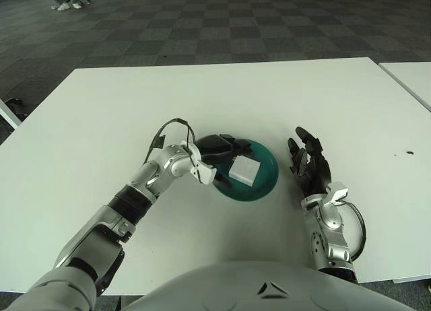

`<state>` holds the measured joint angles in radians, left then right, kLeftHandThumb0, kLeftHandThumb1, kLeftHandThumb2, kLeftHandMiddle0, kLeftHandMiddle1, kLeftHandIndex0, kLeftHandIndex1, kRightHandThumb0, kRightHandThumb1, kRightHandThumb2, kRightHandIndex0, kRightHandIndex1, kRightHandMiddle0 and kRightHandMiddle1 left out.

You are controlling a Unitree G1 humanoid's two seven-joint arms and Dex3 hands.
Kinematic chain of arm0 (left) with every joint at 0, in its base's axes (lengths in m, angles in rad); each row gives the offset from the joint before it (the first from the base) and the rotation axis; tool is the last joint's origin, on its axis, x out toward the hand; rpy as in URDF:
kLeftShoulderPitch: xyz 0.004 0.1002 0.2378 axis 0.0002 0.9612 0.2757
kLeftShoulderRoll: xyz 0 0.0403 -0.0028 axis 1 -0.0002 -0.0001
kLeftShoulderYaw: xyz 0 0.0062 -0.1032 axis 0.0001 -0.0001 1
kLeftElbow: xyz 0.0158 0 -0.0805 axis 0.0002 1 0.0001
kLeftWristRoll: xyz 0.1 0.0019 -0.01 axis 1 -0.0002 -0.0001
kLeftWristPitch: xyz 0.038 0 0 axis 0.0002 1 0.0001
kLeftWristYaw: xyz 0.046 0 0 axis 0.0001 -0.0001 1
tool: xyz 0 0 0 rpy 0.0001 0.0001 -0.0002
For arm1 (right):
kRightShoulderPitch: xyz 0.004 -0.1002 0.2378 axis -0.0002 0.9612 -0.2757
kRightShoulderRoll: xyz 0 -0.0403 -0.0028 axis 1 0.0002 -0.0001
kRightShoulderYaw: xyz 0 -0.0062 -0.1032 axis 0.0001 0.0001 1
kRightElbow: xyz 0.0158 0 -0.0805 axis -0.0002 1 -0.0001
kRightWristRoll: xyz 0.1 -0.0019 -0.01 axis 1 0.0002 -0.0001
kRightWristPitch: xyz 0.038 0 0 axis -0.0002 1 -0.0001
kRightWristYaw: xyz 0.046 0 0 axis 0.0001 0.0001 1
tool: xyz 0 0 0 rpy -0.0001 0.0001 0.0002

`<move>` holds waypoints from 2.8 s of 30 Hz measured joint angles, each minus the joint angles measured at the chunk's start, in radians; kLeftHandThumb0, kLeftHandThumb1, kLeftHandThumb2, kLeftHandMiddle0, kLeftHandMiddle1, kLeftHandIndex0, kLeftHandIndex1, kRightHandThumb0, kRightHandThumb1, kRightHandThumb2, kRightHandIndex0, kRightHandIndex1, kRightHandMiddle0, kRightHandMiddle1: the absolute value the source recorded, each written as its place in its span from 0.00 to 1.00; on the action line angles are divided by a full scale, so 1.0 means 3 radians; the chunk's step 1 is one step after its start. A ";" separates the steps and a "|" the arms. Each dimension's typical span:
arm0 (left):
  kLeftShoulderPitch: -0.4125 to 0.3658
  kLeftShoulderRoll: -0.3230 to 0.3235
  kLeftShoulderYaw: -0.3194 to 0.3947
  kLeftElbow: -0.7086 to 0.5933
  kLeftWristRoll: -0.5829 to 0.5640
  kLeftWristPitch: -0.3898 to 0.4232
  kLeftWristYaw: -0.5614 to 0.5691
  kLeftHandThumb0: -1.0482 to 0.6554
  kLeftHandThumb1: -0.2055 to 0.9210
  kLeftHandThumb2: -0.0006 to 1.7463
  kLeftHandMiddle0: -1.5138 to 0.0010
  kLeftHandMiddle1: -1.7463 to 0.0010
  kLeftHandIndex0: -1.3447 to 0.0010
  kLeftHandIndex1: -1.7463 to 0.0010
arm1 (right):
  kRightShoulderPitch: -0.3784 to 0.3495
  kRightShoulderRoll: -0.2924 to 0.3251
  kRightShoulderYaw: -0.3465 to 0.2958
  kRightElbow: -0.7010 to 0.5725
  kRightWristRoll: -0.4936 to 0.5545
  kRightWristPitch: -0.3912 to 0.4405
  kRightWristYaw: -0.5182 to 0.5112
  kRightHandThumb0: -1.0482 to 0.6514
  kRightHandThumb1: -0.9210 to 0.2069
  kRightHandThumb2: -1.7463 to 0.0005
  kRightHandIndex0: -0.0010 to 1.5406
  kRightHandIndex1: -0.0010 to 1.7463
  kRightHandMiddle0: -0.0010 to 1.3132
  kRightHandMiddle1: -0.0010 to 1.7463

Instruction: Put the charger into the plate.

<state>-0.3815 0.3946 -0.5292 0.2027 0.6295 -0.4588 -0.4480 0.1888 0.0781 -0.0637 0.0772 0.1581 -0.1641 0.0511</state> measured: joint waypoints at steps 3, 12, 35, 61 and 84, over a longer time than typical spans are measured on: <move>-0.0001 -0.0001 0.0025 0.0000 -0.0066 -0.0038 -0.0001 0.00 1.00 0.35 0.96 1.00 1.00 0.85 | -0.0026 -0.0003 -0.0002 0.0000 0.0000 0.0043 0.0000 0.19 0.00 0.57 0.19 0.00 0.00 0.37; 0.0134 -0.0069 0.0404 -0.0065 -0.0581 -0.0048 0.0176 0.00 1.00 0.29 1.00 1.00 1.00 0.99 | -0.0068 0.0003 -0.0006 0.0000 -0.0001 0.0120 -0.0003 0.20 0.00 0.58 0.18 0.00 0.00 0.42; 0.1698 -0.1272 0.1779 -0.0106 -0.2359 -0.0257 0.1554 0.00 1.00 0.53 1.00 1.00 0.96 0.98 | -0.0260 -0.0062 -0.0078 0.0128 -0.0019 0.0253 -0.0020 0.20 0.00 0.60 0.15 0.00 0.00 0.42; 0.1888 -0.1355 0.1934 0.0144 -0.1982 -0.0435 0.1794 0.05 1.00 0.56 0.89 0.99 1.00 0.74 | -0.0434 -0.0035 -0.0136 0.0300 -0.0095 0.0231 -0.0192 0.19 0.00 0.61 0.14 0.00 0.00 0.37; 0.2108 -0.1322 0.1725 -0.0078 -0.2018 -0.0205 0.1512 0.06 1.00 0.58 0.93 1.00 1.00 0.81 | -0.0441 -0.0019 -0.0086 0.0689 -0.0273 -0.0537 -0.0275 0.20 0.00 0.58 0.14 0.01 0.00 0.44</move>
<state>0.2509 -0.0019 -0.0118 0.1792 0.0240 -0.5202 0.0055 0.0566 0.0722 -0.0895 0.2839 0.0762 -0.3251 -0.0316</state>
